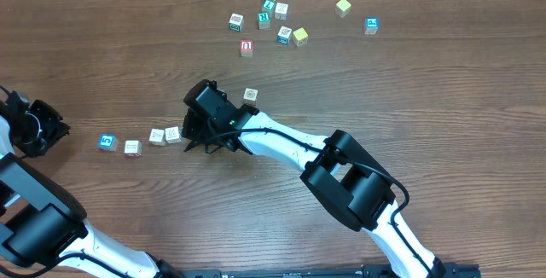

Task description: Form a horizontal line

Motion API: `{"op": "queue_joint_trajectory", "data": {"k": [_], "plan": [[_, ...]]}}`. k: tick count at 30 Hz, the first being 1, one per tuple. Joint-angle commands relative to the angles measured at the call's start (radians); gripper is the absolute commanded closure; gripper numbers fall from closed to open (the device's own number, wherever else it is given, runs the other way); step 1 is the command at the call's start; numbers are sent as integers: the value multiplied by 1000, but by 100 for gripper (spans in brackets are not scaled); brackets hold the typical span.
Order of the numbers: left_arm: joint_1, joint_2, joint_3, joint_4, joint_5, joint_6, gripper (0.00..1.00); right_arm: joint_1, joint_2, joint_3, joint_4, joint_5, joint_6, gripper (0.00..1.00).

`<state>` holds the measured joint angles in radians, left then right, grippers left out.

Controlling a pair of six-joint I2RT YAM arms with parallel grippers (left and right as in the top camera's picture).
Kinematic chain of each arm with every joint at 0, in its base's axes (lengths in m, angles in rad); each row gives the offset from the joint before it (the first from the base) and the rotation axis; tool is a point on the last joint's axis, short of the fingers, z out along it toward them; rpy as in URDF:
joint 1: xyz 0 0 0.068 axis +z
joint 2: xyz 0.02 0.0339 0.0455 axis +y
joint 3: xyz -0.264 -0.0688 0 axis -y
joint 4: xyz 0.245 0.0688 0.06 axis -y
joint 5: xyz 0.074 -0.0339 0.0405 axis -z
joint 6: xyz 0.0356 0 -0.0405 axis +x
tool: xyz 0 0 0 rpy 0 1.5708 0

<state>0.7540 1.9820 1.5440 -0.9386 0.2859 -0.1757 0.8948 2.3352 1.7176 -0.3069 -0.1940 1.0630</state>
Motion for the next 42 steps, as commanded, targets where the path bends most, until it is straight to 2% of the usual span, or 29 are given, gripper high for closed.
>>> {"op": "queue_joint_trajectory", "data": {"k": [1, 8, 16, 20, 25, 29, 42], "plan": [[-14, 8, 8, 10, -33, 40, 96, 1, 25, -4, 7, -30, 6, 96], [-103, 8, -79, 185, -46, 273, 96, 1, 30, -4, 11, -42, 6, 96], [-220, 8, -251, 432, -220, 341, 96, 3, 31, -4, 29, 33, 6, 96], [-217, 8, -278, 457, -319, 336, 96, 3, 43, -4, 50, 35, 6, 96], [-209, 8, -279, 417, -319, 316, 96, 3, 46, -4, 63, 30, 6, 96], [-209, 8, -286, 385, -319, 246, 96, 4, 46, -4, 64, 19, 6, 96], [-211, 8, -298, 355, -319, 205, 96, 43, 46, -4, 96, -56, 6, 96]]}}
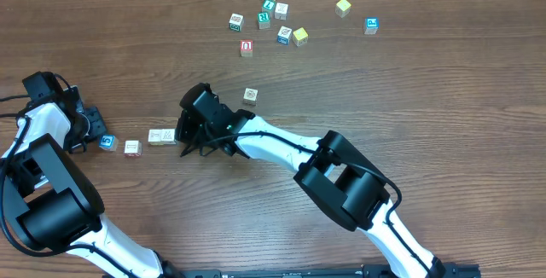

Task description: Form a horizontal line

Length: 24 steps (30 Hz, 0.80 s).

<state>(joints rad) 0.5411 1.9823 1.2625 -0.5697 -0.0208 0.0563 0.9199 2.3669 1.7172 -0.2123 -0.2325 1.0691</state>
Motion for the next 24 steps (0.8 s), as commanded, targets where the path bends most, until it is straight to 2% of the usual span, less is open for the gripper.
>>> {"op": "queue_joint_trajectory", "data": {"k": [1, 15, 19, 24], "plan": [[2, 8, -16, -16, -12, -27, 96, 22, 14, -3, 2, -24, 0, 96], [2, 8, -16, -32, -16, -28, 96, 5, 14, -3, -36, 2, 0, 96], [5, 8, -16, -76, -106, -117, 96, -5, 2, -3, -138, -126, 0, 96], [36, 7, -16, -102, -53, -208, 96, -6, -29, -3, -346, -240, -38, 96]]}}
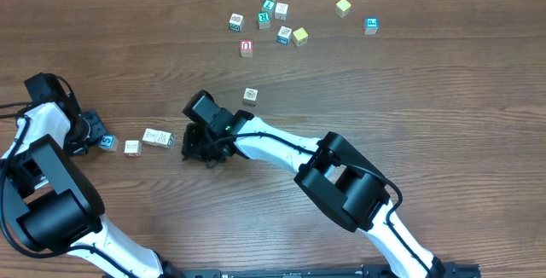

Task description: Form a horizontal line

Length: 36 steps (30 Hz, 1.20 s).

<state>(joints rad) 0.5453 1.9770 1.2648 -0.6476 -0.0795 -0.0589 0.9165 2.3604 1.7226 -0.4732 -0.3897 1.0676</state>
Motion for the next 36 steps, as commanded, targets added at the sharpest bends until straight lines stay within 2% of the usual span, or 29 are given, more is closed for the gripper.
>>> {"op": "queue_joint_trajectory", "data": {"k": [1, 6, 10, 13, 15, 17, 21, 26, 28, 31, 36], "plan": [[49, 12, -16, -26, 58, -92, 96, 0, -28, -8, -113, -87, -69, 96], [163, -7, 30, -96, 380, -71, 96, 12, -80, -8, -132, -106, -280, 96], [238, -57, 85, -186, 515, -64, 96, 12, -86, -8, -69, -106, -292, 96], [280, -140, 122, -244, 675, 6, 96, 21, -86, -8, -9, -109, -293, 96], [286, -201, 126, -279, 713, 21, 96, 28, -86, -8, 15, -108, -323, 96], [261, -270, 126, -351, 661, 82, 96, 30, -86, -8, 5, -98, -344, 96], [165, -317, 124, -470, 518, 108, 96, 18, -86, -8, -92, -6, -344, 96], [20, -317, 105, -547, 279, 100, 95, -47, -87, -8, -346, 126, -344, 96], [-9, -317, 85, -558, 237, 89, 95, -98, -87, -8, -476, 216, -344, 96], [-25, -317, 58, -553, 184, 73, 96, -161, -87, -8, -569, 292, -344, 96], [-46, -316, -23, -517, 89, 5, 96, -273, -87, -8, -611, 304, -344, 95]]}}
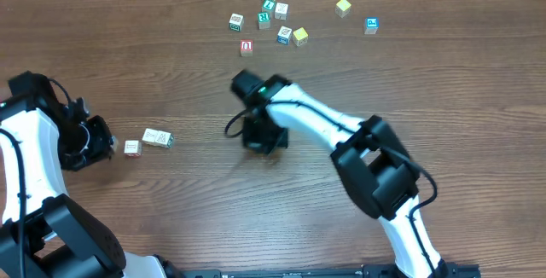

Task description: Form a horizontal line

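A short row of small blocks lies at the left of the table: a white block (pixel 131 147) and, just to its right, two pale blocks touching each other (pixel 158 138), slightly tilted. My left gripper (pixel 95 139) sits at the row's left end and covers the spot there; no blue block shows. Near the table's middle is my right gripper (pixel 260 135), blurred and pointing down, well to the right of the row. Neither gripper's jaws can be made out.
Several loose blocks are scattered at the back: a red one (pixel 246 47), a green-marked one (pixel 236 22), a yellow one (pixel 343 6) and a blue one (pixel 371 25). The right arm (pixel 316 120) crosses the middle of the table.
My right gripper has moved from beside the pale pair to the table's middle, and its arm now covers the lone block behind. The left gripper has shifted right, and the blue block no longer shows.
First the right gripper was against the row's right end and the left arm was away at the table edge. Then the left gripper stood by the blue block, with the two pale blocks closed up. Now the right gripper is away from the row, and the blue block is hidden.
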Motion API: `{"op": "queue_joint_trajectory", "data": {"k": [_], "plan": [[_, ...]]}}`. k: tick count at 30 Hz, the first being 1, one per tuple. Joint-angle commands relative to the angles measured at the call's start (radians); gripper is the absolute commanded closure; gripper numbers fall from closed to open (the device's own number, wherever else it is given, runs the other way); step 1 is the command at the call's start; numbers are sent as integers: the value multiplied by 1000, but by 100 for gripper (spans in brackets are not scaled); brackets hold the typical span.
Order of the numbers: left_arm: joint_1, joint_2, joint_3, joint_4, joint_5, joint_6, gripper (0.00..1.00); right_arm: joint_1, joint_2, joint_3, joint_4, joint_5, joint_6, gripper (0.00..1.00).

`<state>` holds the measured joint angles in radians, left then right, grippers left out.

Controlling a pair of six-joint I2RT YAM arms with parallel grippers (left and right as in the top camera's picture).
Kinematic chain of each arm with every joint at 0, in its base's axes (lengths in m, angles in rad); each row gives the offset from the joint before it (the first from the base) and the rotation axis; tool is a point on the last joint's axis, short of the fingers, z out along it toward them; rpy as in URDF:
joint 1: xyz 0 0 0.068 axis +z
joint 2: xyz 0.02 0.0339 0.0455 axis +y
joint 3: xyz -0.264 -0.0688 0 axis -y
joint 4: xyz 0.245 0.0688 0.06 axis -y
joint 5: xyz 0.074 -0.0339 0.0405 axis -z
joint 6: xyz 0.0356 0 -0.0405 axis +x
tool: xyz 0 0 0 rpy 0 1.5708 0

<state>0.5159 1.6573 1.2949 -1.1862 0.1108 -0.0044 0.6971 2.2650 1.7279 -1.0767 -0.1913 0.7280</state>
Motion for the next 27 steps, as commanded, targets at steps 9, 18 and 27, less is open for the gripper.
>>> {"op": "queue_joint_trajectory", "data": {"k": [9, 18, 27], "plan": [[-63, 5, -298, 274, -119, -48, 96, -137, 9, -13, 3, 106, -4, 92], [-65, 5, -393, 459, -121, -21, 96, -121, 9, -13, 27, 113, -4, 88], [-66, 5, -394, 514, -52, -22, 96, -121, 9, -13, 36, 113, -4, 87]]}}
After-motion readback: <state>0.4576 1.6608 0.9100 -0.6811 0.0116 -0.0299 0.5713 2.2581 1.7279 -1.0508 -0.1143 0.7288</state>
